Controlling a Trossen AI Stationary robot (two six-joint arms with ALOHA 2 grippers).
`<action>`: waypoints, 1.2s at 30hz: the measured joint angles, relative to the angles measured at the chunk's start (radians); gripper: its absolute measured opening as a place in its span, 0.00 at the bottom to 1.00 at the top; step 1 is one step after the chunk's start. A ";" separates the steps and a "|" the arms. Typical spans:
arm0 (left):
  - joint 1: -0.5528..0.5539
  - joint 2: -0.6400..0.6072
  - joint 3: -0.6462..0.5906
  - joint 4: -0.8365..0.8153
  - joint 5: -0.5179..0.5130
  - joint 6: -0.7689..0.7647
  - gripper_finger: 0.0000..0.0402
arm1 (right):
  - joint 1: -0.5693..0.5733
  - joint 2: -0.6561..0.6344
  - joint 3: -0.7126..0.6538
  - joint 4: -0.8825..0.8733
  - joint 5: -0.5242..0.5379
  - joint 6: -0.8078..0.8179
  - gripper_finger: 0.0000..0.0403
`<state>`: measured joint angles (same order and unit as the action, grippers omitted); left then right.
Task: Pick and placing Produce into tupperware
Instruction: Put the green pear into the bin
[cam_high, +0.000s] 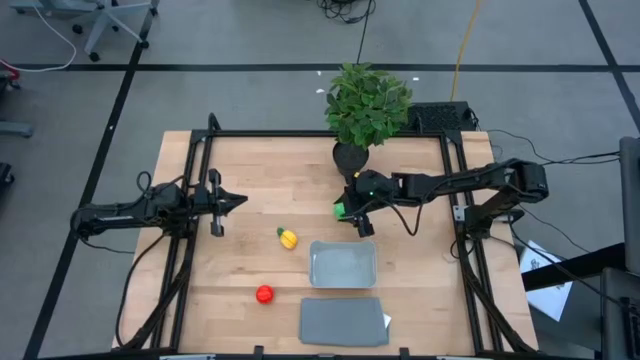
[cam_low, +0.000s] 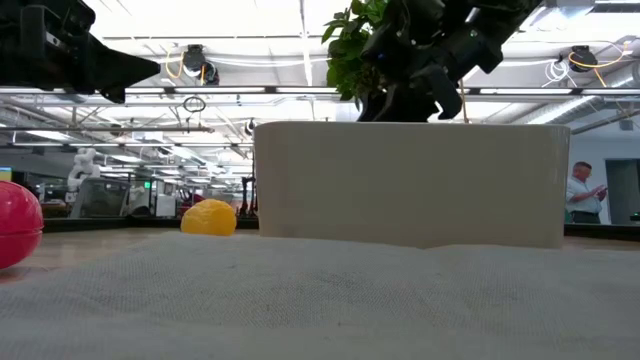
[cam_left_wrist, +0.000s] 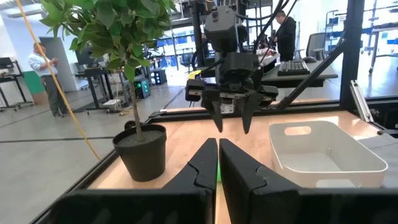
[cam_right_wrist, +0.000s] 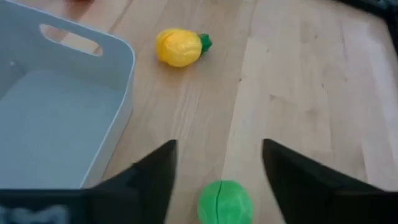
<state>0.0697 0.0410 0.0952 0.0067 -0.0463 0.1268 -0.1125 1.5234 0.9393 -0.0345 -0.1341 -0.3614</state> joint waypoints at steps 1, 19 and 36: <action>0.000 0.000 0.000 0.000 0.000 0.000 0.05 | -0.004 0.002 0.000 0.003 0.000 0.013 0.65; 0.000 0.000 0.000 -0.022 0.000 -0.001 0.05 | -0.031 0.014 -0.009 -0.001 0.001 0.061 0.87; 0.000 0.000 0.000 -0.034 0.000 -0.005 0.05 | -0.032 0.127 -0.011 0.010 0.043 0.085 0.88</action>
<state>0.0699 0.0410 0.0952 -0.0274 -0.0463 0.1215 -0.1448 1.6508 0.9283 -0.0244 -0.0908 -0.2766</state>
